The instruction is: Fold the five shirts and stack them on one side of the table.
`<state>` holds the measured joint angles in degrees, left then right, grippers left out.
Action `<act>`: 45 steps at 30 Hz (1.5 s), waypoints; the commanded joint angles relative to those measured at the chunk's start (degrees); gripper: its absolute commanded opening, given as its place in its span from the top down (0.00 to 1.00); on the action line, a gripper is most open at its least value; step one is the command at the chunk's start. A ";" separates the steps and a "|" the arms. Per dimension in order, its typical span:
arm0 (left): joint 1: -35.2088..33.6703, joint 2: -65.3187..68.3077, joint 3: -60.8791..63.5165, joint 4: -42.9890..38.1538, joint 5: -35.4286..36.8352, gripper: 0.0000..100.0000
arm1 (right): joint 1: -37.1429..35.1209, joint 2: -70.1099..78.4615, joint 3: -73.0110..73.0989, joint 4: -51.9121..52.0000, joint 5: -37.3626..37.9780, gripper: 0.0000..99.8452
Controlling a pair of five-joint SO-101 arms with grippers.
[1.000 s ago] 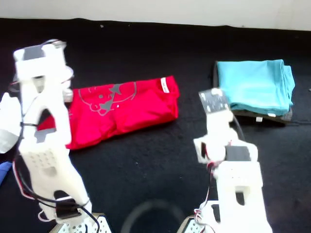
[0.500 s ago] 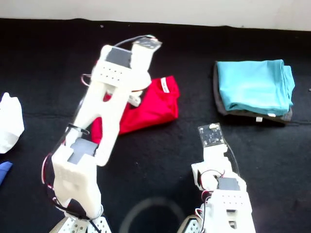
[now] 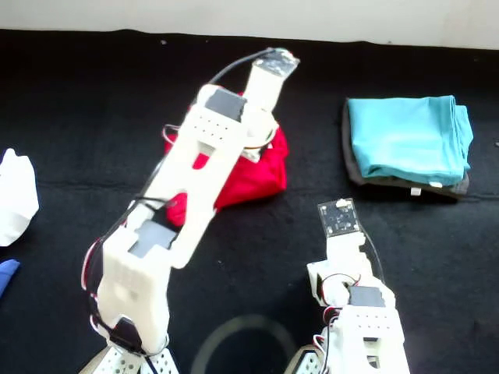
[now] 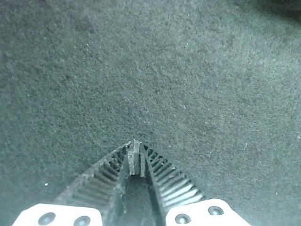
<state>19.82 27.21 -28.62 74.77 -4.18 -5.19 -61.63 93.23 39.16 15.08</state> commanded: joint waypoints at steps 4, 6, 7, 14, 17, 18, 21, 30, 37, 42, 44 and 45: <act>1.36 6.02 -7.52 -4.04 0.09 0.99 | 0.40 -0.13 0.75 -0.75 0.35 0.99; 1.27 8.84 -11.30 -3.69 0.09 0.99 | 0.40 -0.13 0.75 -0.75 0.35 0.99; 1.27 10.24 -13.05 -3.69 0.09 0.99 | 0.40 -0.13 0.75 -0.75 0.35 0.99; 2.24 15.52 -20.00 -2.29 0.18 0.95 | 0.40 -0.13 0.75 -0.75 0.35 0.99; 2.59 15.52 -23.25 1.41 0.26 0.85 | 0.40 -0.13 0.75 -0.75 0.35 0.99; 2.51 15.43 -24.57 2.90 0.26 0.84 | 0.40 -0.13 0.75 -0.75 0.35 0.99; 2.07 15.43 -31.52 9.76 1.49 0.85 | 0.31 -0.13 0.75 -0.75 0.35 0.99; -0.66 16.04 -39.87 23.12 1.67 0.98 | 0.31 -0.13 0.75 -0.75 0.35 0.99; -4.62 15.34 -32.92 23.30 1.67 0.99 | 0.31 -0.13 0.75 -0.84 0.35 0.99; -12.70 8.04 -32.57 26.99 1.58 0.99 | 0.22 -0.13 0.75 -0.84 0.35 0.99; -16.04 1.71 -29.14 26.99 1.58 0.99 | 0.22 -0.13 0.75 -0.84 0.35 0.99; -17.19 -1.71 -26.51 26.99 1.58 0.99 | 0.22 -0.13 0.75 -0.84 0.35 0.99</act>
<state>6.73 36.53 -58.68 101.05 -3.12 -5.19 -61.63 93.23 39.16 15.08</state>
